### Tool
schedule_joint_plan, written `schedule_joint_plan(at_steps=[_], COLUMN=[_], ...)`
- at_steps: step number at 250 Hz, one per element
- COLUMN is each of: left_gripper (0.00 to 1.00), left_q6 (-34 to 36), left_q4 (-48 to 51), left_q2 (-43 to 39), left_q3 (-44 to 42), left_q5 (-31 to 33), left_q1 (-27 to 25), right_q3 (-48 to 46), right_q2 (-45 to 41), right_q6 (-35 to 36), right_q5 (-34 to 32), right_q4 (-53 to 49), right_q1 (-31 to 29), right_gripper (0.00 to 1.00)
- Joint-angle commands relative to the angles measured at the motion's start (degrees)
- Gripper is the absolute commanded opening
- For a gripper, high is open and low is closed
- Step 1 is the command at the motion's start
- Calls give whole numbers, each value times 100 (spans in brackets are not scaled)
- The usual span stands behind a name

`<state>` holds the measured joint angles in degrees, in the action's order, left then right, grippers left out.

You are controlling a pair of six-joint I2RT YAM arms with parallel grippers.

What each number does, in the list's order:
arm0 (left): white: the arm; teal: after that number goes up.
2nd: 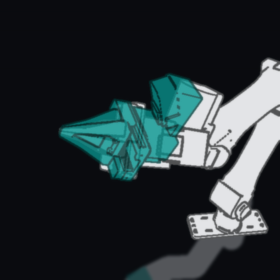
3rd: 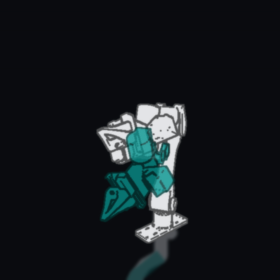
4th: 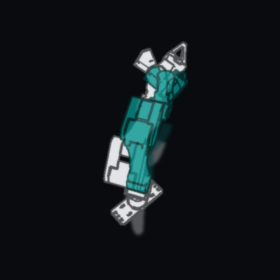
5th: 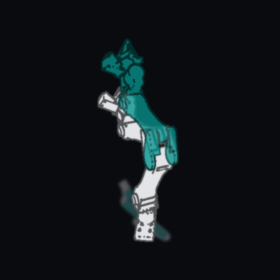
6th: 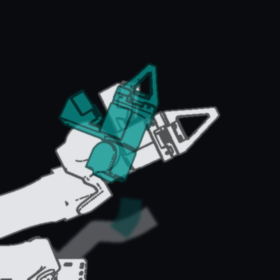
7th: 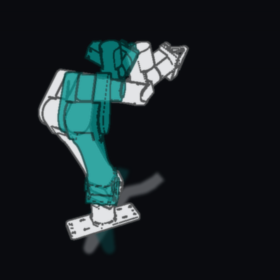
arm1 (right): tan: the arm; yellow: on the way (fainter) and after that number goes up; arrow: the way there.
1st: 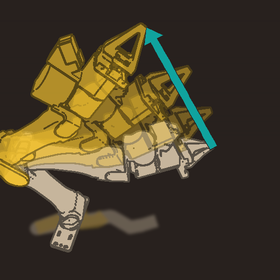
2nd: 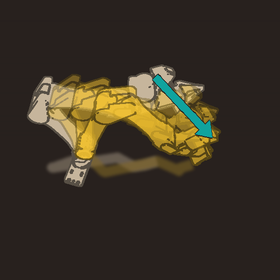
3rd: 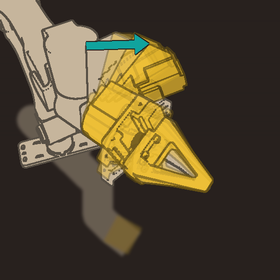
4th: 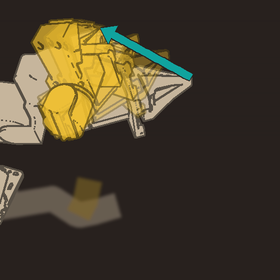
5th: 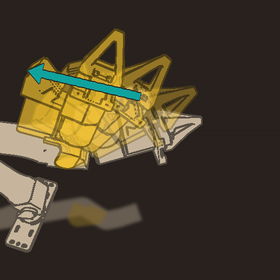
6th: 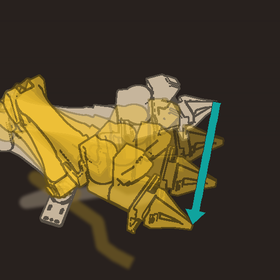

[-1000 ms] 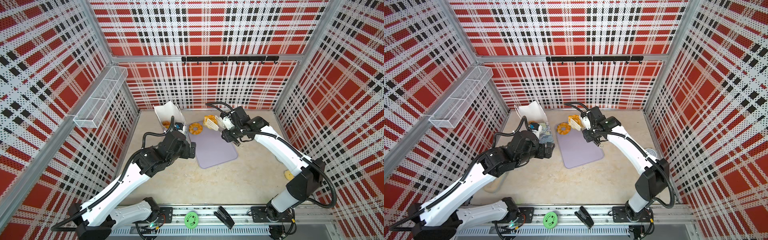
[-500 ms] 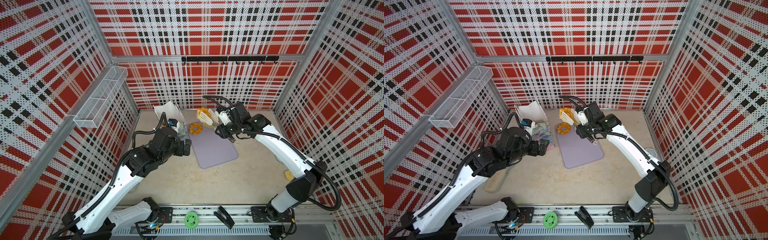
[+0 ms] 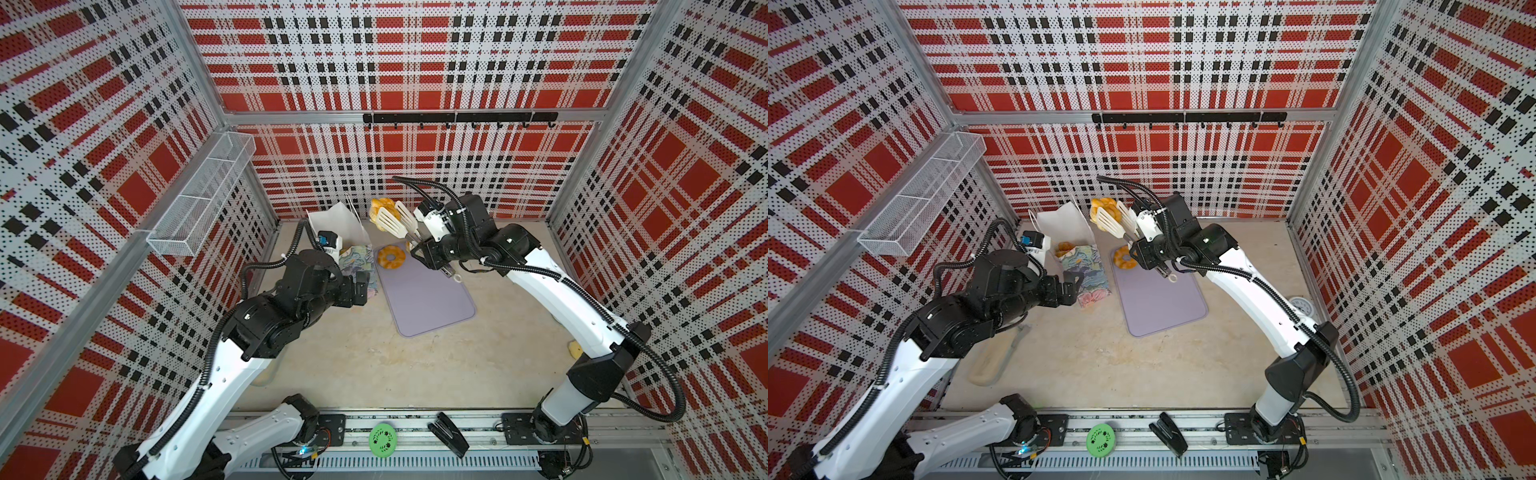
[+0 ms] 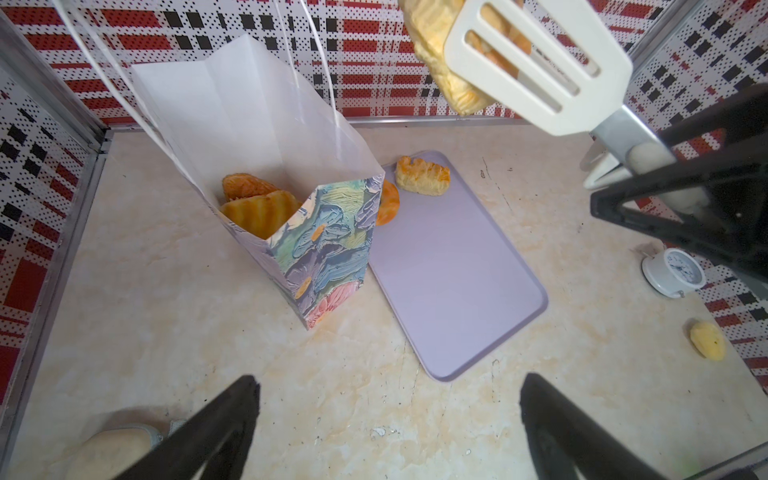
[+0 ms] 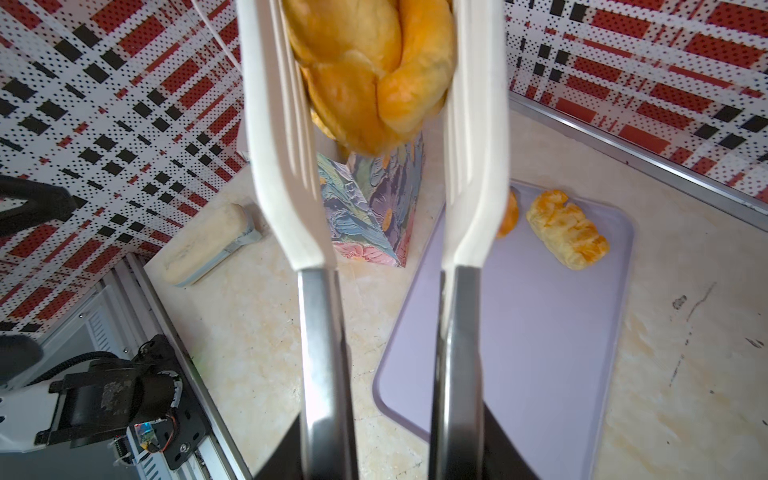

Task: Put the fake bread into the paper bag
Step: 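Carry the bun toward the floral bag while the left gripper nears the bag, then lower the braided bun into the bag and open the right tongs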

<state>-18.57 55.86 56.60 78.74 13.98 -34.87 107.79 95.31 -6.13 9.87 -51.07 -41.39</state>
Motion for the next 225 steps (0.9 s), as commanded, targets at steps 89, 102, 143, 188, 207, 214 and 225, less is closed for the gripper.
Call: schedule_joint_plan(at_steps=[89,102,143,188,207,214,225], left_gripper=[99,100,99,99,99,99,99], left_q6=[33,7,-32,-115,-127,-125,-125], left_q4=[55,70,163,238,278,295,304], left_q2=[-484,-536,-649,-719,-716,-720,-724], left_q3=[-108,-146,-260,-359,-392,-407,-437], left_q5=[165,117,45,-17,-27,-35,-44], left_q1=[576,661,926,1159,1197,1215,1228], right_q3=[786,847,963,1002,1041,1055,1077], right_q2=[623,701,902,1082,1158,1185,1221], right_q6=[55,68,119,138,141,141,125], right_q5=[138,125,43,-13,-102,-137,-165], right_q4=[607,593,624,764,785,800,808], right_q1=[-569,-604,-697,-765,-778,-783,-778], right_gripper=[43,43,43,42,42,42,42])
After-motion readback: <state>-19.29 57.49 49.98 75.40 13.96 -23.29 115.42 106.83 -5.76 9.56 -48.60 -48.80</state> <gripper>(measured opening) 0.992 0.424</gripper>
